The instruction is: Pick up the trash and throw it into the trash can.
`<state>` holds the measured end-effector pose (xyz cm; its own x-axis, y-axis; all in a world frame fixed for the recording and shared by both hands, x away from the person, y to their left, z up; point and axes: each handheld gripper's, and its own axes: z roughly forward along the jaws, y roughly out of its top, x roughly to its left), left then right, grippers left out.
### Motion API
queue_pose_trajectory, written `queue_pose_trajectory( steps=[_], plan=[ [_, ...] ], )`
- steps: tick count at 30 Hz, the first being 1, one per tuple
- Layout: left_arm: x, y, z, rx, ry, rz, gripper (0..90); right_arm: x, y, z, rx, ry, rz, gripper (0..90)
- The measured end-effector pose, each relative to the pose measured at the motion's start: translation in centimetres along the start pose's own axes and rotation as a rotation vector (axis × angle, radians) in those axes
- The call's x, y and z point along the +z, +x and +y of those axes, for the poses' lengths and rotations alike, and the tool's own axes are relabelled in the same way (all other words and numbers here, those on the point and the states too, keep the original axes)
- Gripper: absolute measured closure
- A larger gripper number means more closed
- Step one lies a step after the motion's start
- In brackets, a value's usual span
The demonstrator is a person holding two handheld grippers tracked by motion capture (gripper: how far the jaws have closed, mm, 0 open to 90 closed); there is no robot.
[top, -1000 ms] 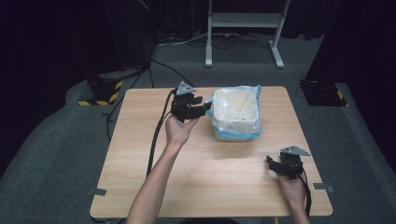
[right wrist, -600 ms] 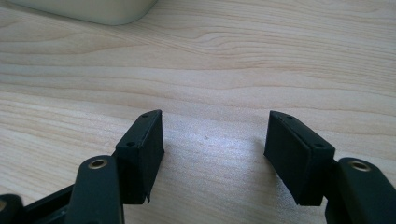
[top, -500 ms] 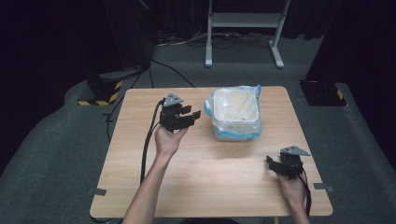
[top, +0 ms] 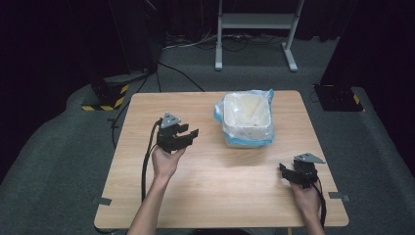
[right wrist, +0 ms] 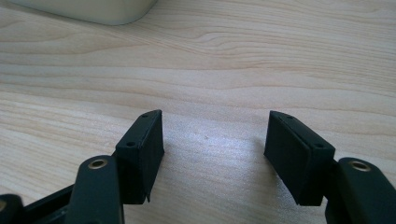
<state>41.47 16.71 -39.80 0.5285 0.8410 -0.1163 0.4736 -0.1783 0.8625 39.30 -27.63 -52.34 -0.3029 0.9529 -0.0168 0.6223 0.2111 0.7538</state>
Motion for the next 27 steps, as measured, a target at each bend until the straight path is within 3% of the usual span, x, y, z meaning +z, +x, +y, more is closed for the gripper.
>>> queue_pose_trajectory(
  steps=[9,16,27],
  plan=[
    [-0.2,0.3,-2.8,-0.009,0.019,0.028,50.9,0.0,0.0,0.0,0.0,0.0,-0.001,37.0],
    [0.2,1.0,-5.3,-0.046,0.049,0.039,50.0,0.0,0.0,0.0,0.0,0.0,0.0,37.0],
    [0.3,1.4,-6.9,-0.071,0.056,0.052,48.7,0.0,0.0,0.0,0.0,0.0,-0.001,37.0]
  ],
)
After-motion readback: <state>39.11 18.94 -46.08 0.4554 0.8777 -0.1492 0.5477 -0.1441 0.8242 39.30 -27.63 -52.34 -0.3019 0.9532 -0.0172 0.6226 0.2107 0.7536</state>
